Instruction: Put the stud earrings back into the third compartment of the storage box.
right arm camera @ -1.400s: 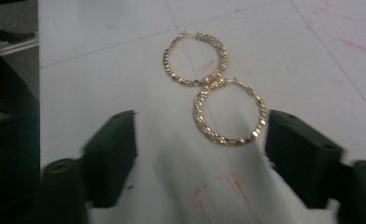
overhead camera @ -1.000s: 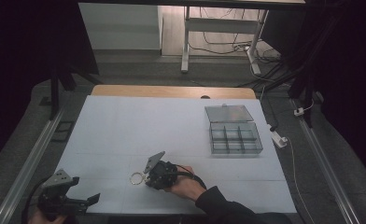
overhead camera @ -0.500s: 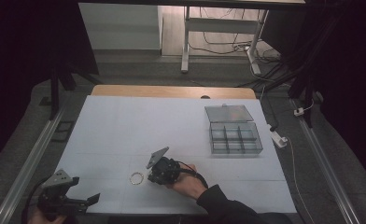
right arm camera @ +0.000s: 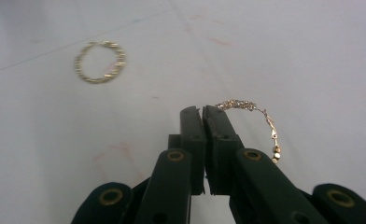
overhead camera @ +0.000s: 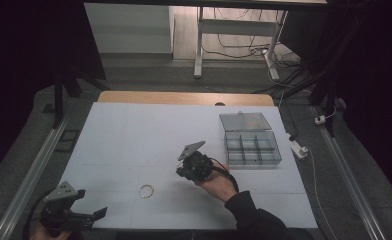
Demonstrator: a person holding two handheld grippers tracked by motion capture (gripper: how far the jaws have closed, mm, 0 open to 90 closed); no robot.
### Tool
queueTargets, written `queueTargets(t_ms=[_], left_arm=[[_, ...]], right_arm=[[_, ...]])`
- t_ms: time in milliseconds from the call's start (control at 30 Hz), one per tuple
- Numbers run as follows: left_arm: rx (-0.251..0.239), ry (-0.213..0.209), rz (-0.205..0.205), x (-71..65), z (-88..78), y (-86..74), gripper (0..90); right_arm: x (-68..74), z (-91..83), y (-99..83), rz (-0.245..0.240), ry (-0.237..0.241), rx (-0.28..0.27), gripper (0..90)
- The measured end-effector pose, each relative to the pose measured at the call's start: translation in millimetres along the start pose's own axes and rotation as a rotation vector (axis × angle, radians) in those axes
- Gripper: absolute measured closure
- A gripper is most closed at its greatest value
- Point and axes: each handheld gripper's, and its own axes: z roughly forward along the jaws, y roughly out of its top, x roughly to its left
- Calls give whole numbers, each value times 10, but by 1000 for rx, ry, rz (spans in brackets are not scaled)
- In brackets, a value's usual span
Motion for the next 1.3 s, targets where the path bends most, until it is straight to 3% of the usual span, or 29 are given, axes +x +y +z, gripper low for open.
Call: queueTargets(t_ms=[133, 167, 400, 667, 867, 1100, 1300], left_arm=[[-2, 5, 2, -5, -2, 0, 2], [-2, 5, 2, -5, -2, -1, 2], [-5, 11, 3, -10, -4, -2, 0], [-4, 9, 2, -8, -4, -2, 0], [-4, 5, -1, -2, -4, -1, 0], [-6, 3, -6, 2, -2, -2, 0], [-4, 1, -5, 4, -3, -1, 0]], right_arm=[[-148, -107, -52, 40, -34, -12, 873], [-246, -178, -87, 77, -53, -18, 873], [-573, -387, -236, 170, -125, -42, 873], [-832, -606, -384, 244, -203, -64, 873], [-1106, -824, -590, 325, -268, -92, 872], [-1333, -1007, -799, 385, -346, -109, 872], [-1523, -1144, -1021, 465, -417, -124, 872]])
